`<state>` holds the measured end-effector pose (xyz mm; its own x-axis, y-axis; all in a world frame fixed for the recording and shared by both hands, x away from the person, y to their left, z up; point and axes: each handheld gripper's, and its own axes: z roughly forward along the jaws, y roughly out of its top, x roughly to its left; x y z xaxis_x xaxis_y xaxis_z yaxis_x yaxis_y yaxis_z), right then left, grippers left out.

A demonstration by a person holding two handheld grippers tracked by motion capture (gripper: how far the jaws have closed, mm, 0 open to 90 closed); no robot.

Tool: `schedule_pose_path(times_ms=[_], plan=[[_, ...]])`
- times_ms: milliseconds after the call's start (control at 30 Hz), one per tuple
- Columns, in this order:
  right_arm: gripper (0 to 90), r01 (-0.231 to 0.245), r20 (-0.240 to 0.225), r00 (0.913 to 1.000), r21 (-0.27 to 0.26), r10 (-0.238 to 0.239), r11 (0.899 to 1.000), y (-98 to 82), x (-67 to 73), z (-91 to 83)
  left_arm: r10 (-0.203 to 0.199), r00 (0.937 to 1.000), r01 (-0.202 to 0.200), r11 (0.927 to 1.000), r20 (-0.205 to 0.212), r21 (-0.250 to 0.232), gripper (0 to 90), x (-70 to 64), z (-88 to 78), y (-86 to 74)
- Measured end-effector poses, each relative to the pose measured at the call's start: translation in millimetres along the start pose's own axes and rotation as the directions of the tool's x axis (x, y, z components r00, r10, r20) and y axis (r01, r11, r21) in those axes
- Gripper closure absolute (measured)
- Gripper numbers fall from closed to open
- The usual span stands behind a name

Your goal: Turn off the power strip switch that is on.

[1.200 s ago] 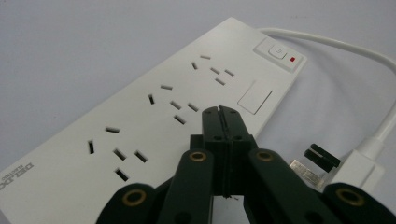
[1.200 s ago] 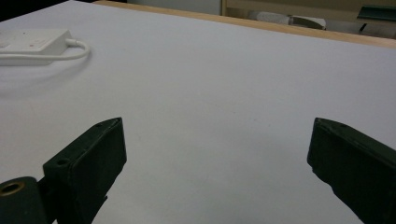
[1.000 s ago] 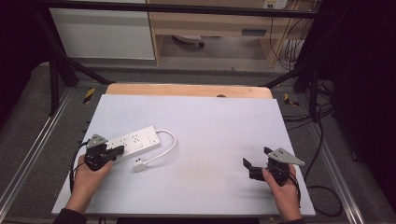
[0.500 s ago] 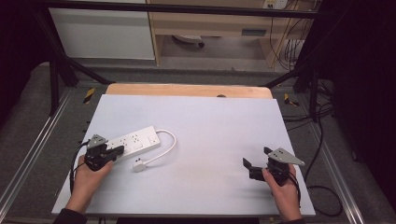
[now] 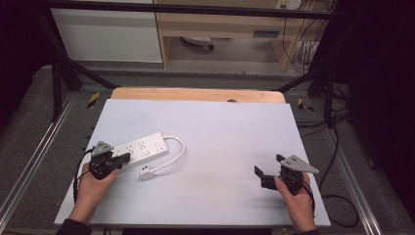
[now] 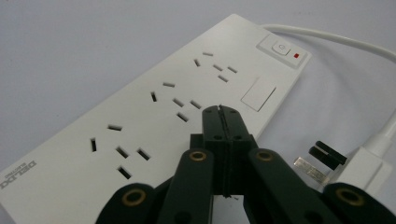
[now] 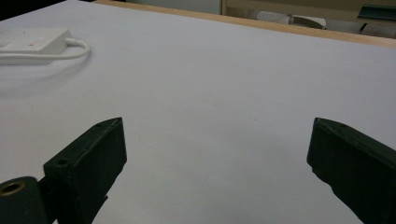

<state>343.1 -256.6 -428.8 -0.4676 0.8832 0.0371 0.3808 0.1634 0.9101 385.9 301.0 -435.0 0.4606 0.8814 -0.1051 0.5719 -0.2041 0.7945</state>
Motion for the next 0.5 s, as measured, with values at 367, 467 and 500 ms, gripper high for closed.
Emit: schedule_pose_path(times_ms=[367, 467, 500], plan=[[5.2, -0.003, -0.001, 1.0000, 0.002, 0.003, 1.000, 0.0, 0.3, 0.2, -0.004, 1.0000, 0.004, 1.0000, 0.005, -0.006, 90.0, 0.4, 0.2, -0.7], [5.2, -0.003, 0.000, 1.0000, 0.002, 0.003, 1.000, -0.1, 0.2, 0.2, -0.004, 1.0000, 0.004, 1.0000, 0.007, -0.005, 90.0, 0.8, 0.1, -0.8], [5.2, -0.004, 0.000, 1.0000, 0.003, 0.004, 1.000, -0.1, 0.2, 0.2, -0.004, 1.0000, 0.004, 1.0000, 0.007, -0.005, 90.0, 0.9, 0.1, -0.8]])
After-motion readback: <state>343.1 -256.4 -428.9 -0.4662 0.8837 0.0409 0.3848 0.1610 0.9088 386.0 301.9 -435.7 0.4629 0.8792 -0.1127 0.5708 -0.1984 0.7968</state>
